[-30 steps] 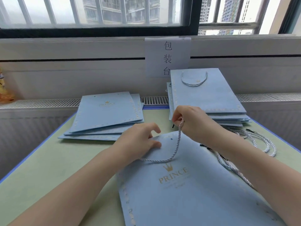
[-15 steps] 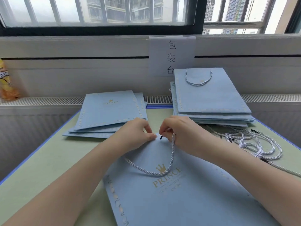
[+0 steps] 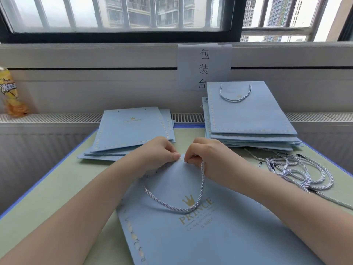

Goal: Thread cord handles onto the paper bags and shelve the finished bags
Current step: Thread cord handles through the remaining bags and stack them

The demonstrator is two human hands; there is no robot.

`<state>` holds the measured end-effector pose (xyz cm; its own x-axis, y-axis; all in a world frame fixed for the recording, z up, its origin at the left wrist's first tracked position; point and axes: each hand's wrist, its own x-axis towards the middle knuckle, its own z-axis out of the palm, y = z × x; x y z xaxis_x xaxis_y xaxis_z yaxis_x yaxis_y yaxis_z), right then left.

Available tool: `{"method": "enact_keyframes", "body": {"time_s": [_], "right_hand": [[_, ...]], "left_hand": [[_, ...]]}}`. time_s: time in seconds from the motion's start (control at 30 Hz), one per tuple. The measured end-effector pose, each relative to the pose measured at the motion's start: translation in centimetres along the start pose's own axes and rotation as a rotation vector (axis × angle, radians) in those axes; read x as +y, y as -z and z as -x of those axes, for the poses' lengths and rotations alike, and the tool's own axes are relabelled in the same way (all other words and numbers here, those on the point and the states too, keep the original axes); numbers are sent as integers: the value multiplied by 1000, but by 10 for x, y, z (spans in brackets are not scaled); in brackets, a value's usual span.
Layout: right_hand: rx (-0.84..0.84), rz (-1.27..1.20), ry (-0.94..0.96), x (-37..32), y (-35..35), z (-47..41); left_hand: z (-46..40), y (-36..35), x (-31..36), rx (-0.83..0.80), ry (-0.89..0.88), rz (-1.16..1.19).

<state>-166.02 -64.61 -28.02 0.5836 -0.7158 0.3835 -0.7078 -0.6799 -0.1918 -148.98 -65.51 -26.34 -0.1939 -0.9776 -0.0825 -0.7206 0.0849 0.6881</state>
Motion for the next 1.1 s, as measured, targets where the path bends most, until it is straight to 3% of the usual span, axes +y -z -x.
{"method": "enact_keyframes", "body": {"time_s": [0.07,0.2,0.4,0.63,1.1], "right_hand": [[37,-15,21,0,-2,0],[154,-167,-5,-2,6,1],[214,-250,-5,-5,7,-1],[243,-335,9,-4,6,0],[224,-340,18,-6,9,1]], "left_hand": [[1,3,1,-31,25,69],[4,11,2,-144,117,454],[5,17,-5,-378,115,683],[4,16,-12,-522,63,710],[-1,15,-17,-450,93,544]]}}
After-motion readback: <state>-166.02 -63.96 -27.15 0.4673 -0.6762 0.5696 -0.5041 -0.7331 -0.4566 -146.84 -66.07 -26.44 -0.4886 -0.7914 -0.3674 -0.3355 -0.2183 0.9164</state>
